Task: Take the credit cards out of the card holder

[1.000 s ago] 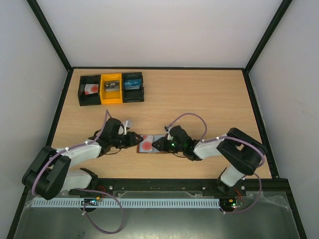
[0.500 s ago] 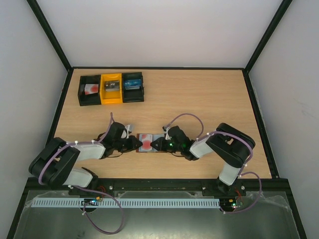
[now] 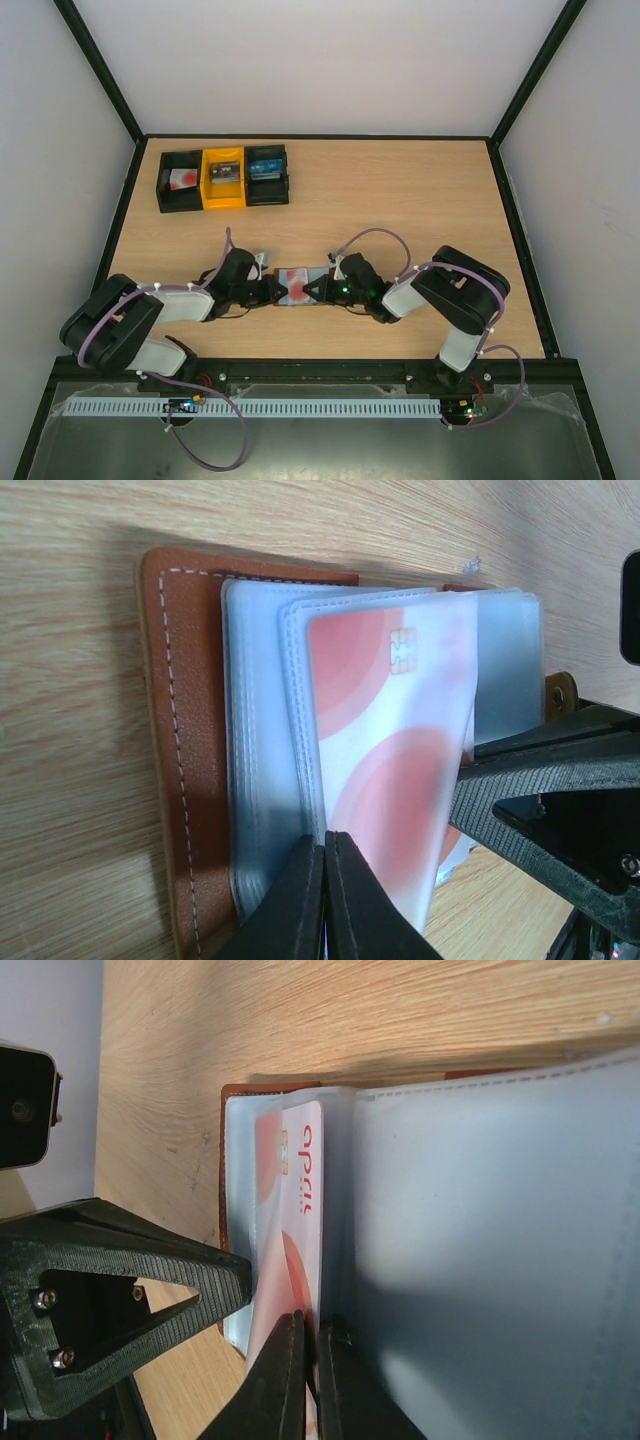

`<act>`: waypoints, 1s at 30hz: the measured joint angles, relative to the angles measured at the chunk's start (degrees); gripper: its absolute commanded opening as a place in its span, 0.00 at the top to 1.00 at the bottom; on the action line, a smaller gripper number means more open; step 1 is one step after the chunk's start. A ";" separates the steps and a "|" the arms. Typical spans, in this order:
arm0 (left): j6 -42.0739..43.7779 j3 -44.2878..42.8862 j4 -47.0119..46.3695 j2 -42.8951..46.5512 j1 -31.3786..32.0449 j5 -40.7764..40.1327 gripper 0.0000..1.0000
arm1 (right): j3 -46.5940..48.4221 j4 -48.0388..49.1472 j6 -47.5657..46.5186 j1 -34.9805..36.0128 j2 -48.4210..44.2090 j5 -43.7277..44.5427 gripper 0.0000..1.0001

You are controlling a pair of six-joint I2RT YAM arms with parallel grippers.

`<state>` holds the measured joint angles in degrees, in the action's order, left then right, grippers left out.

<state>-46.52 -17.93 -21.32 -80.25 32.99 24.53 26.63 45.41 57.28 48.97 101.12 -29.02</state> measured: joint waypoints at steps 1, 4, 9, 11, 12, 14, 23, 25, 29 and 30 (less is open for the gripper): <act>0.07 -0.04 0.11 0.02 0.11 -0.24 0.97 | -0.22 0.26 0.02 -0.04 -0.11 0.00 0.98; 0.50 -0.68 1.11 0.07 0.17 -1.20 0.97 | -0.72 0.35 -0.04 -0.22 -0.90 0.00 0.97; 1.31 -1.57 2.86 0.20 0.50 -2.49 0.97 | -1.03 0.37 -0.04 -0.63 -1.01 -0.83 0.91; 1.42 -1.79 3.21 0.26 0.50 -3.28 0.97 | -1.18 0.39 -0.42 -0.66 -1.01 -1.20 0.98; 1.44 -1.97 3.56 0.35 0.50 -3.67 0.97 | -1.25 0.44 -0.55 -0.66 -1.01 -1.38 0.98; 1.51 -2.19 4.22 0.48 0.50 -4.15 0.97 | -1.53 1.03 -0.52 -0.76 -1.09 -1.66 0.98; 1.95 -3.15 7.21 1.42 0.59 -6.84 0.97 | -2.47 0.57 -1.27 -1.38 -2.51 -1.46 0.98; 1.95 -3.28 7.39 1.38 0.59 -7.04 0.97 | -2.71 0.22 -1.53 -1.44 -2.51 -1.40 0.98; 1.92 -3.41 7.50 1.29 0.76 -7.21 0.97 | -3.17 0.22 -1.55 -1.79 -2.67 -1.25 0.98; 1.92 -3.41 7.50 1.29 0.87 -7.28 0.97 | -3.28 0.20 -1.55 -1.92 -2.78 -1.25 0.98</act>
<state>-44.60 -21.34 -13.82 -78.96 33.87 17.26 23.35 45.60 55.72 47.05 98.35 -30.26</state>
